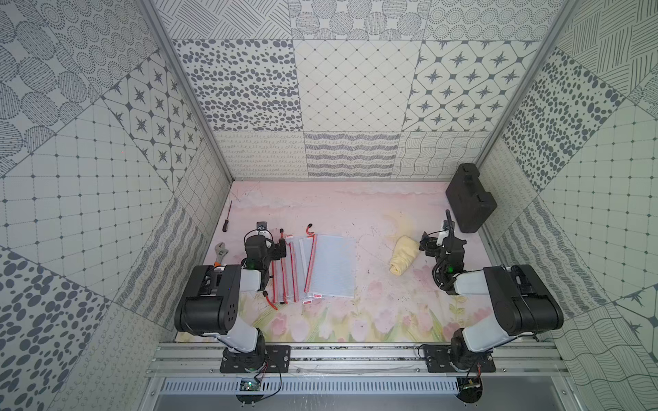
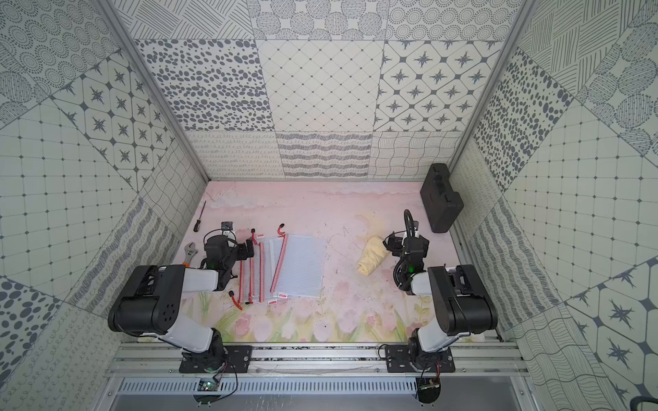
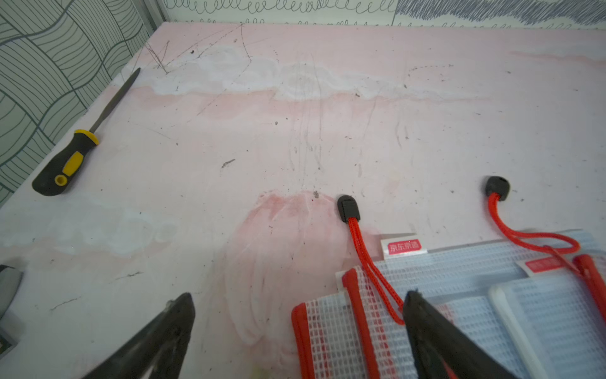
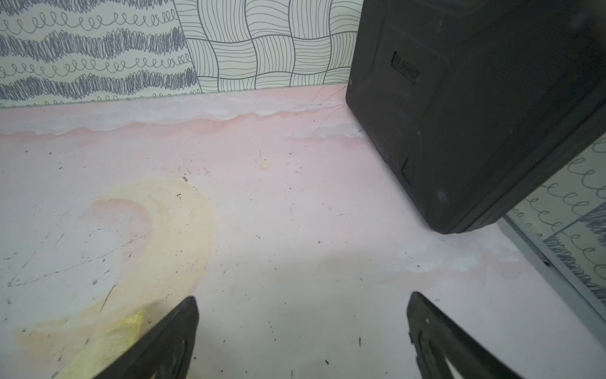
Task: Wipe the document bag
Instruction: Pick up the cleaning item at the center of the board.
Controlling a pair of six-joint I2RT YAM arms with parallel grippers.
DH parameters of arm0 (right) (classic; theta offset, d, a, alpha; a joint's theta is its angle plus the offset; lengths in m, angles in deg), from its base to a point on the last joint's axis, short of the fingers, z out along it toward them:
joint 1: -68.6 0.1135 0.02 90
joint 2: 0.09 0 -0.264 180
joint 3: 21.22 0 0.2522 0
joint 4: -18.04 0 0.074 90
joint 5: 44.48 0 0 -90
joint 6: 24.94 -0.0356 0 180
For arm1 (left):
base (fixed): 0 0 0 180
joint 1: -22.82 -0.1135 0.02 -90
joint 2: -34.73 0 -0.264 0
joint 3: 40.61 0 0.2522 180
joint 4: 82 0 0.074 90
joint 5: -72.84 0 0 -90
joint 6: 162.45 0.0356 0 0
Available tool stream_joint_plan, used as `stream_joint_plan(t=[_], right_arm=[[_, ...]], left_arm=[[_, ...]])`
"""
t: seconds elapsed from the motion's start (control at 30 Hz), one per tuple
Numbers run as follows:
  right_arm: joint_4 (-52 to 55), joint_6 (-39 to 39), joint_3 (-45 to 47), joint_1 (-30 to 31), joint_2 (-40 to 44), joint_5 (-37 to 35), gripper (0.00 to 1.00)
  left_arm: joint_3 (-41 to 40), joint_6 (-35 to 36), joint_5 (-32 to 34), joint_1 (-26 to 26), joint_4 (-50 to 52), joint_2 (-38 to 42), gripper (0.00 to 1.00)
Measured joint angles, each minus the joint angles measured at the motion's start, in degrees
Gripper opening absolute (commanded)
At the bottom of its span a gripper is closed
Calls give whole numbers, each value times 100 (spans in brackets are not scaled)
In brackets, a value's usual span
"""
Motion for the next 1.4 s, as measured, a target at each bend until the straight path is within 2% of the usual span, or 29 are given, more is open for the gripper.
stream_joint_plan(t=[0.93, 1.03, 1.13, 1.27, 1.4], right_arm=[[0, 2, 0, 0, 0, 0, 99], [157, 4, -37, 0, 48, -11, 99], [1329, 4, -385, 4, 713, -9, 99], [3241, -431, -1687, -142, 2153, -153, 99], [4531, -911, -3003, -835, 3152, 339, 99]], left_arm=[[0, 0, 0, 0, 0, 0, 99], [223, -26, 105, -2, 452, 205, 97], [964, -105, 326, -4, 1392, 929, 99], [2026, -400, 446, -142, 2470, 2037, 99], [2872, -946, 531, -431, 3390, 2800, 99]])
